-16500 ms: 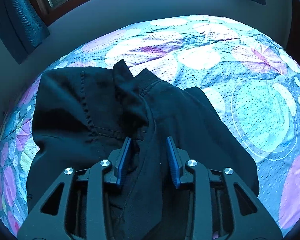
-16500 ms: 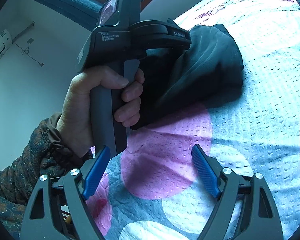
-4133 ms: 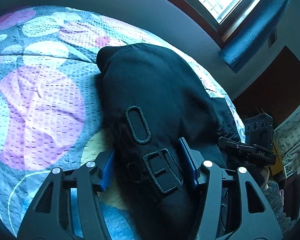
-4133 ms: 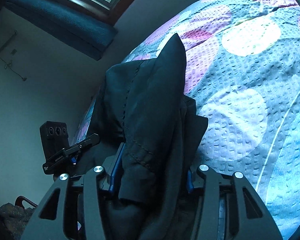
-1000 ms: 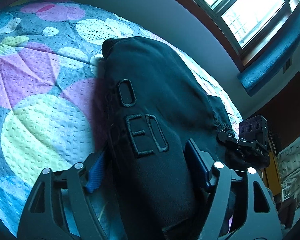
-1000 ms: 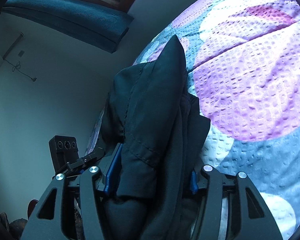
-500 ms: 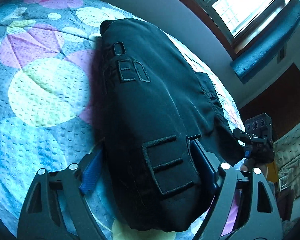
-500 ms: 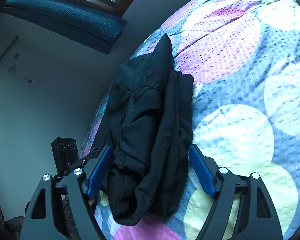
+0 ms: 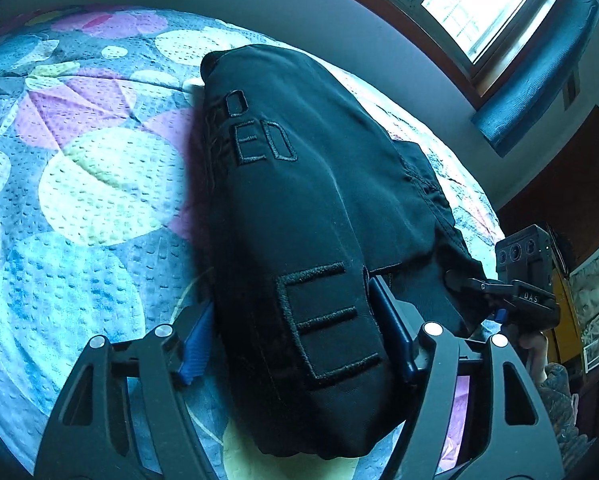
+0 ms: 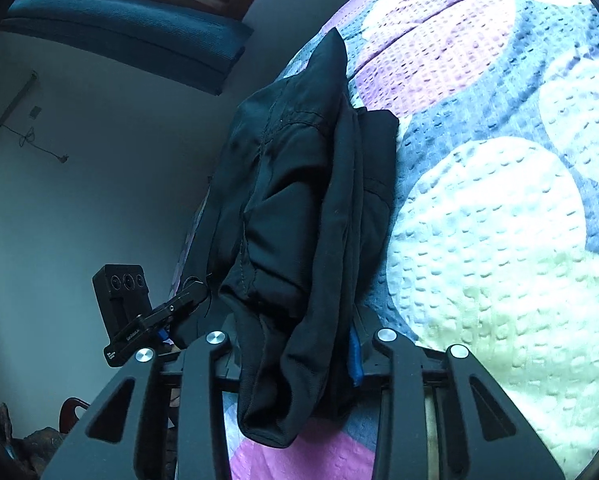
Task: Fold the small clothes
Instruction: 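Open both tools and release the folded black bundle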
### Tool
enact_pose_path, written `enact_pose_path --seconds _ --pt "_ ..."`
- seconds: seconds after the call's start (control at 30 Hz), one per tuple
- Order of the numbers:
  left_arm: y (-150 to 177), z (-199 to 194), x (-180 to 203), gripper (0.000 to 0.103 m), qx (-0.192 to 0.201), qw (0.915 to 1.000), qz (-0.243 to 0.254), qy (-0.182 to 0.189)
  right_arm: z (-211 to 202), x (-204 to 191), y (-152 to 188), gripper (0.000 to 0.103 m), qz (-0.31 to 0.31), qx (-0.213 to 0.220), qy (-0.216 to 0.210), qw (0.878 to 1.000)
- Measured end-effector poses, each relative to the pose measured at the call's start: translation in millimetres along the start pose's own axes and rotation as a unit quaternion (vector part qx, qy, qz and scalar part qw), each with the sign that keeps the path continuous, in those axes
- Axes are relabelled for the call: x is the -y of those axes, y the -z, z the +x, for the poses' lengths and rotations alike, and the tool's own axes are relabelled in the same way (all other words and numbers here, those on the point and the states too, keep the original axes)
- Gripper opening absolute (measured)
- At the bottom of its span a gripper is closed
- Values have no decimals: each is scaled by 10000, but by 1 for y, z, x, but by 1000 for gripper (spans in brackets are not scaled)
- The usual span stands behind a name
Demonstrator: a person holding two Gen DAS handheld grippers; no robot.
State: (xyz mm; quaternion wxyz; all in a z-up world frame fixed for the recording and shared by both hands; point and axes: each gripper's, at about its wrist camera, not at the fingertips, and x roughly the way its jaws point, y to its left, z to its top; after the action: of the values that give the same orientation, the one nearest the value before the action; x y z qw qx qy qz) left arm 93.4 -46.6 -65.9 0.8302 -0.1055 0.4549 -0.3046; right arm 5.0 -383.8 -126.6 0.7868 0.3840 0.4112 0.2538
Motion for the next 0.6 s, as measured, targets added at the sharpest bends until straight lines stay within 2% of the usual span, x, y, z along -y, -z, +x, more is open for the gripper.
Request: enact_pose_path --seconds 0.6 --pt "-1 2 0 75 31 10000 68 -27 -8 7 9 33 -26 44 -130 9999"
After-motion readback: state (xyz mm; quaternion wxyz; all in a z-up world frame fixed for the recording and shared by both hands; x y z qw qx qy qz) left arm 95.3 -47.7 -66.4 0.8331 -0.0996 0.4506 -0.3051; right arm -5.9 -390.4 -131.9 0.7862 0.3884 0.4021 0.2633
